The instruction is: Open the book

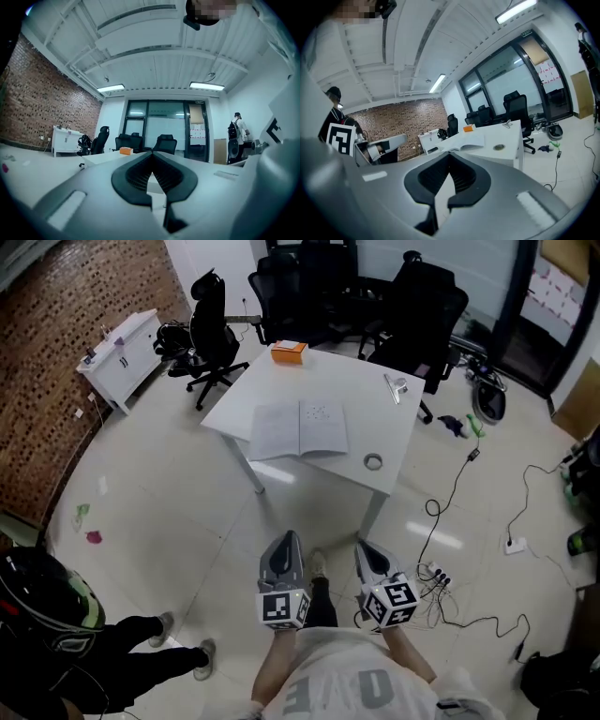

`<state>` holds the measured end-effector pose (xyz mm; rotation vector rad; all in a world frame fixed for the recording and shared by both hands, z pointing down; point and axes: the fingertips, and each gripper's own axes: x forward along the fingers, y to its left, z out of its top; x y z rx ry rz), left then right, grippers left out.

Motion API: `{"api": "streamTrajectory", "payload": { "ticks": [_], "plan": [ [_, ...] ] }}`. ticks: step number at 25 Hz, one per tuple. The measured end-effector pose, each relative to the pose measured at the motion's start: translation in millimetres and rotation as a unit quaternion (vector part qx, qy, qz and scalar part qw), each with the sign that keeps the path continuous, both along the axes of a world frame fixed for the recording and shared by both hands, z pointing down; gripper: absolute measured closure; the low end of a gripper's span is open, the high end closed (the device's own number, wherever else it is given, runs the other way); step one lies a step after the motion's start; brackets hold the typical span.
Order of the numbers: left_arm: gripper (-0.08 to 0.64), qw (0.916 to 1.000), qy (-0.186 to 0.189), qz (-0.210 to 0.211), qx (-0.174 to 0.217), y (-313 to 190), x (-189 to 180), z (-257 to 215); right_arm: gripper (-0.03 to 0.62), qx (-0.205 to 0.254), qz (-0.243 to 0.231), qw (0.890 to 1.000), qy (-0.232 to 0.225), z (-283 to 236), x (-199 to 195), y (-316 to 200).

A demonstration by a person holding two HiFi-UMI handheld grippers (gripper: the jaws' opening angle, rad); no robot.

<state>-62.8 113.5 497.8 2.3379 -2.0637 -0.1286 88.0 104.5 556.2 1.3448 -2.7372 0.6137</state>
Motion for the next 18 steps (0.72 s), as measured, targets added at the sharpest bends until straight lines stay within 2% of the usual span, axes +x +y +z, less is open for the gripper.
{"api": "streamTrajectory", "payload": {
  "ticks": [7,10,18],
  "plan": [
    [0.543,1.0,-0.007,-0.004,-0.005,75,27,-11,0.589,0.007,-0.013,1.0,-0.015,-25,22,80],
    [0.543,1.0,-0.007,-0.005,0.003,92,29,-21,0.589,0.016,-0.023,1.0,-0.011,-34,21,96],
    [0.543,0.9997,0.0,-0.008,0.023,117,32,-29,0.591,0.029,-0.019,0.999,0.034,-34,27,114]
  ]
}}
